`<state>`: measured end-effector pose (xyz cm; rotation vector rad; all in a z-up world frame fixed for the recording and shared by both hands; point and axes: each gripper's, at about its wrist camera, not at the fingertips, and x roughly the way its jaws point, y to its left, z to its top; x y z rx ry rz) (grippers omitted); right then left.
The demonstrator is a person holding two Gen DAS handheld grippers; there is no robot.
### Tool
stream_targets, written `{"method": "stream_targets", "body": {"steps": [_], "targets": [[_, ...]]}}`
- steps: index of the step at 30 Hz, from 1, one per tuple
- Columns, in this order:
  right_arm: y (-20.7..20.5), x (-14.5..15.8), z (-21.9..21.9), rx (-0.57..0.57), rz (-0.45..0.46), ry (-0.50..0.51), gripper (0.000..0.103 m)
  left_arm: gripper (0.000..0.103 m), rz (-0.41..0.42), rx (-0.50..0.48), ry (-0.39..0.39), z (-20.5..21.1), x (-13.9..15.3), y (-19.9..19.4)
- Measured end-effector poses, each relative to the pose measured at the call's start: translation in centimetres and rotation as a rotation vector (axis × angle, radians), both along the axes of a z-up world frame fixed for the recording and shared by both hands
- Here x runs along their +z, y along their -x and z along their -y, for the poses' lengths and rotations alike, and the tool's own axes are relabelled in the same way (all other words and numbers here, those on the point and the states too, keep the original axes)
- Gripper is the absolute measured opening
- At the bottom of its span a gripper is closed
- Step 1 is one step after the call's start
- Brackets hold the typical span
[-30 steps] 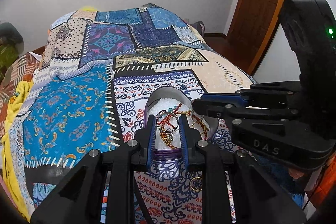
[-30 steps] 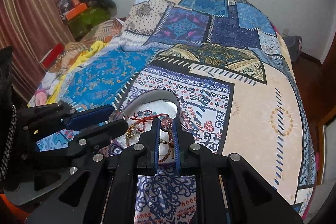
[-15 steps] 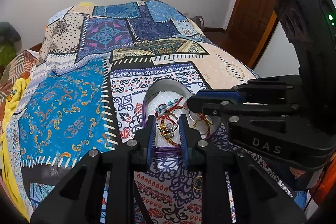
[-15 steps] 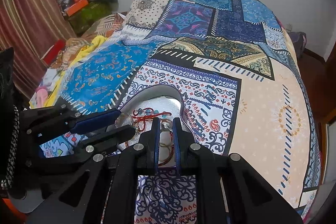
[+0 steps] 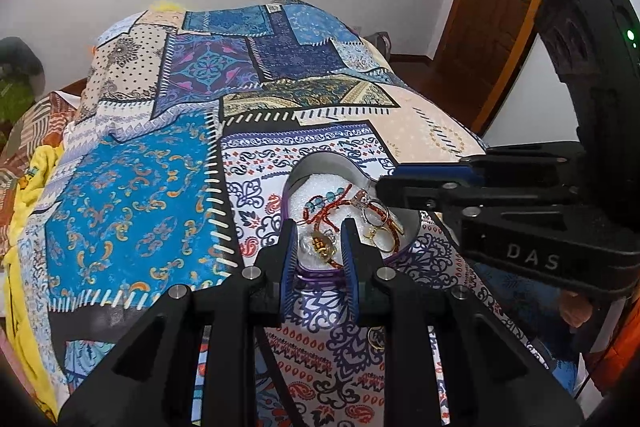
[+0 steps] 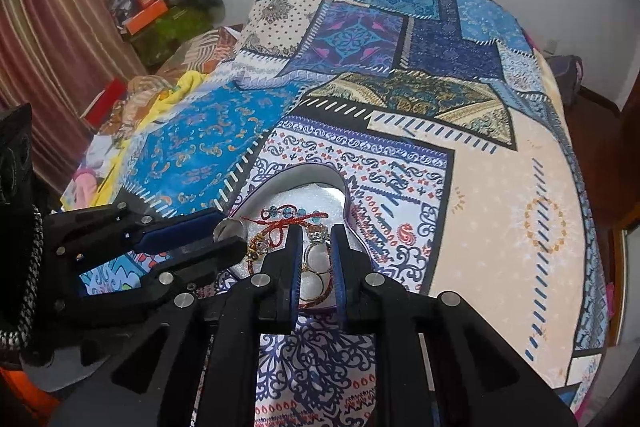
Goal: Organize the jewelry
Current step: 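Lower both rings into the tin and open both grippers to release them, then move both grippers back to the last gold ring on the quilt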
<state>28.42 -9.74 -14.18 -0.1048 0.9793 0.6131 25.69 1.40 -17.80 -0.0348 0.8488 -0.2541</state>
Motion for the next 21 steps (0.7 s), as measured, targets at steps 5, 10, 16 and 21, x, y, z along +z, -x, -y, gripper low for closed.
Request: {"method": "stream_targets", "body": {"steps": [5, 10, 16, 21], "targets": [[1.0, 1.1, 0.5, -0.017, 0.037, 0.014, 0.022, 0.021, 0.028, 0.018, -0.002, -0.6, 1.7, 1.2], [2.1, 2.2, 1.3, -0.033, 0.059, 0.014, 0.024, 0.022, 0.054, 0.035, -0.013, -1.0, 3.2, 2.4], [3.6, 3.2, 2.0, -0.05, 0.075, 0.019, 0.024, 0.027, 0.064, 0.056, -0.02, -1.5, 4.3, 4.1], [4.9, 3.0, 2.4, -0.057, 0.061, 0.018, 0.025, 0.029, 0.054, 0.074, -0.025, -2.0, 4.4, 5.6]]}}
